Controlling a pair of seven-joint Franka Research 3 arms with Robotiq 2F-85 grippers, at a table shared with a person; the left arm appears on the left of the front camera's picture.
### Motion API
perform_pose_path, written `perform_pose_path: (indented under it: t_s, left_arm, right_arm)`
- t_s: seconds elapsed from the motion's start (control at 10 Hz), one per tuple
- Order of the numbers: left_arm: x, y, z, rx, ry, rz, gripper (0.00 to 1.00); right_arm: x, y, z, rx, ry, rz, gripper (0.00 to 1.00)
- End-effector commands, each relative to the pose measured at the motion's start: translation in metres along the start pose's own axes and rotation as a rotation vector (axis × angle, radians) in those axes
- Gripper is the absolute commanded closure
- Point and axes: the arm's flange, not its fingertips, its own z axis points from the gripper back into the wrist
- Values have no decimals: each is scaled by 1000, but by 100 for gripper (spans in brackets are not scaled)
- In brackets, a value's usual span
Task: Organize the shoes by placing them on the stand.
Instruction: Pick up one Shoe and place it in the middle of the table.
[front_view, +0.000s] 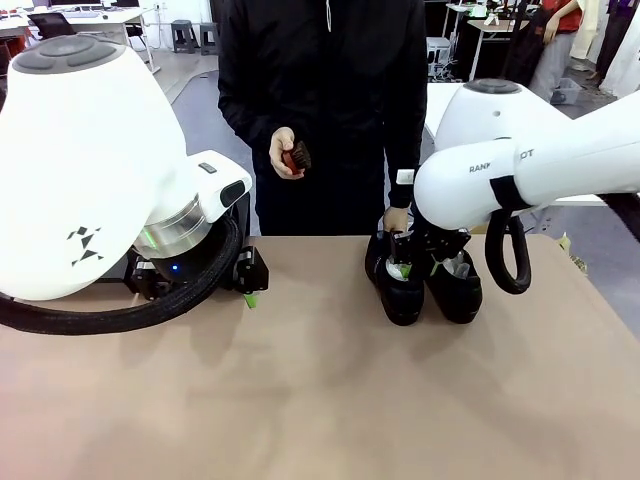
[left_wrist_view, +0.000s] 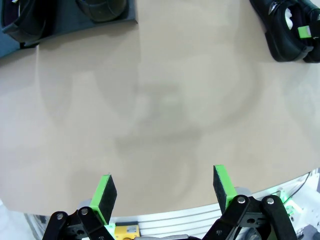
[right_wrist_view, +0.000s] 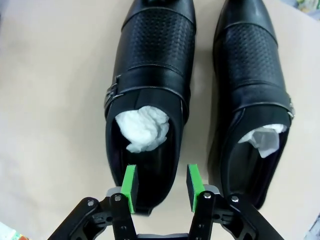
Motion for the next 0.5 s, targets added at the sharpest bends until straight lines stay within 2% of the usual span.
perform_pose_path:
  t_s: [0.0, 0.4]
  left_arm:
    - [2, 1, 1, -12, -4, 1, 0]
    - [2, 1, 1, -12, -4, 1, 0]
  right_arm:
    - [17, 7, -9, -35, -8, -31, 47]
    - [30, 2, -37, -53, 9, -40, 47]
